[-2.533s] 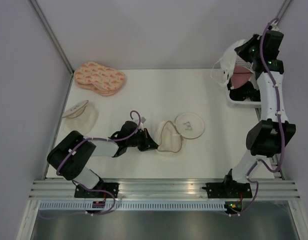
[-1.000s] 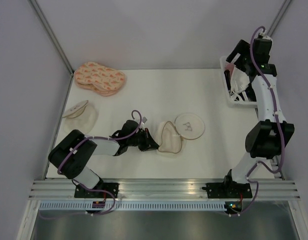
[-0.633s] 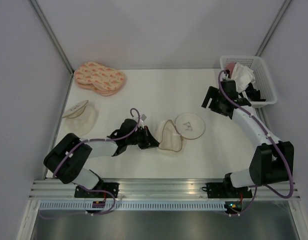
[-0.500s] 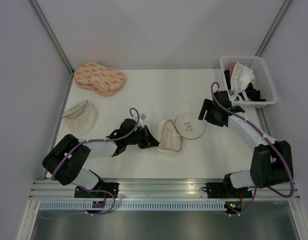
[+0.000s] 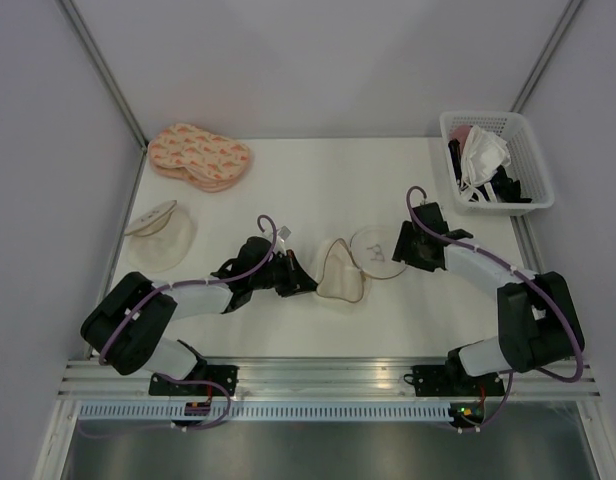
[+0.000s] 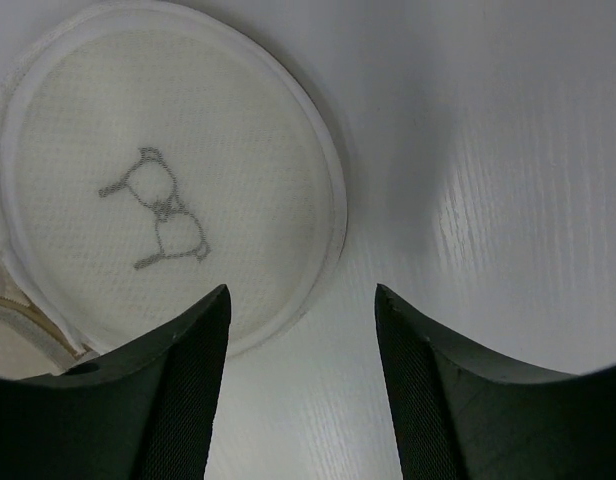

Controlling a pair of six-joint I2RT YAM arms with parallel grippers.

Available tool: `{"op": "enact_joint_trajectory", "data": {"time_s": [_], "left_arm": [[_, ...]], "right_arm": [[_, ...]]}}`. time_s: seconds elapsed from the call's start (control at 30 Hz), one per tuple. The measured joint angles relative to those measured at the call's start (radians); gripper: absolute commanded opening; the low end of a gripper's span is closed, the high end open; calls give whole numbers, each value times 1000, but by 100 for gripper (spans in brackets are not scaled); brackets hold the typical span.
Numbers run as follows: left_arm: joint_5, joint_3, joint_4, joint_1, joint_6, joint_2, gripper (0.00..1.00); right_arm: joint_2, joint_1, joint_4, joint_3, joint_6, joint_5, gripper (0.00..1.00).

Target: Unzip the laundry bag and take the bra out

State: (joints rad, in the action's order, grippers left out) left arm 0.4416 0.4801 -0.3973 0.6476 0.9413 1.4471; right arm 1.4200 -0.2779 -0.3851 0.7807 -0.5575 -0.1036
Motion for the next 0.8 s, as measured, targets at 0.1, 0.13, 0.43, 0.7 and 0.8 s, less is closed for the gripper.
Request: {"op": "enact_joint_trajectory", "data": {"time_s": [0.1, 0.13, 0.43, 0.7, 0.8], "left_arm": [[-2, 0, 0, 0, 0, -1, 2], [-3, 0, 0, 0, 0, -1, 2], [-4, 0, 0, 0, 0, -2, 2], [-4, 0, 1, 0, 0, -3, 2], [-4, 8, 8, 0, 0, -3, 2]], "right_arm": [[37, 0, 25, -15, -14, -11, 64], [50, -1, 32, -20, -16, -12, 63], [102, -6, 102, -31, -40, -32, 0], [78, -6, 102, -32, -47, -38, 0], [-10, -8, 61, -31, -35, -39, 1]]}}
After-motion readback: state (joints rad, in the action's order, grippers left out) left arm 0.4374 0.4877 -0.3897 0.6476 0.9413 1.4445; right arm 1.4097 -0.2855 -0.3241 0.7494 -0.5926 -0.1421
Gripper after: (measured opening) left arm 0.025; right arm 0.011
